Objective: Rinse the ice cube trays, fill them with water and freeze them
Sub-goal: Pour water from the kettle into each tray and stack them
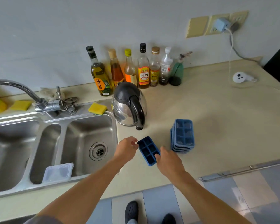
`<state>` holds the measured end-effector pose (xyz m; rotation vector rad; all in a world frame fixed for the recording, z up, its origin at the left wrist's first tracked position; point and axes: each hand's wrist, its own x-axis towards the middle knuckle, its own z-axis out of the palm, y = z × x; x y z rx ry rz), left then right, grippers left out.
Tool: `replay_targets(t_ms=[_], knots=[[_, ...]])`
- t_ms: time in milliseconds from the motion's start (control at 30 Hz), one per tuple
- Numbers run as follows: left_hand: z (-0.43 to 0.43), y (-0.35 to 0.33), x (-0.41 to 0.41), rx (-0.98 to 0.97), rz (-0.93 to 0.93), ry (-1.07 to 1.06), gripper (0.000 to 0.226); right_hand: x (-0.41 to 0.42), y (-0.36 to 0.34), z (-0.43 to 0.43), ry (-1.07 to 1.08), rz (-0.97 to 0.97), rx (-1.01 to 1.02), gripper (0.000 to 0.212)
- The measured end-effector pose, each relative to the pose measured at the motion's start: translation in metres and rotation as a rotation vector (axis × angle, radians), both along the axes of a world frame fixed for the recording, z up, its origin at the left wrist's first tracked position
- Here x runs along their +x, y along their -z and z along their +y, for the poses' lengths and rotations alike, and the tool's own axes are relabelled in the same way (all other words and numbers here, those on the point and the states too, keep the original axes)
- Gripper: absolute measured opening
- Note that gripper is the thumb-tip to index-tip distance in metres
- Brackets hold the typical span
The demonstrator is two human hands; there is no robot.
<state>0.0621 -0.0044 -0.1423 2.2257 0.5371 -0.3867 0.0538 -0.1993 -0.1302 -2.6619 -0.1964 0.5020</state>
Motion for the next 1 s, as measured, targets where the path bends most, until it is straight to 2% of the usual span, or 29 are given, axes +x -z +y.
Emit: replay_targets(t_ms=[100, 233, 333, 500, 633, 733, 900, 1000], knots=[[-0.001, 0.004, 0.003, -0.049, 0.022, -0.005, 0.022, 0.001, 0.008, 0.006, 0.067, 0.028, 0.005, 0.02], [0.001, 0.001, 0.009, -0.214, 0.097, -0.061, 0.016, 0.003, 0.014, 0.01, 0.213, 0.132, 0.037, 0.015], [0.006, -0.003, 0.015, -0.318, 0.181, -0.085, 0.012, 0.003, 0.017, 0.014, 0.39, 0.215, 0.216, 0.01], [0.01, 0.0, 0.02, -0.295, 0.23, -0.037, 0.007, 0.002, 0.016, 0.021, 0.537, 0.235, 0.34, 0.007], [0.011, -0.002, 0.023, -0.236, 0.222, 0.022, 0.014, 0.001, 0.009, 0.027, 0.61, 0.229, 0.375, 0.008], [0.011, -0.005, 0.023, -0.232, 0.206, 0.034, 0.018, 0.002, 0.004, 0.029, 0.724, 0.278, 0.492, 0.005], [0.012, -0.007, 0.024, -0.288, 0.181, -0.006, 0.019, 0.001, 0.002, 0.026, 0.897, 0.453, 0.777, 0.019], [0.015, -0.006, 0.021, -0.327, 0.179, -0.046, 0.019, 0.002, 0.003, 0.031, 0.918, 0.463, 0.793, 0.027]])
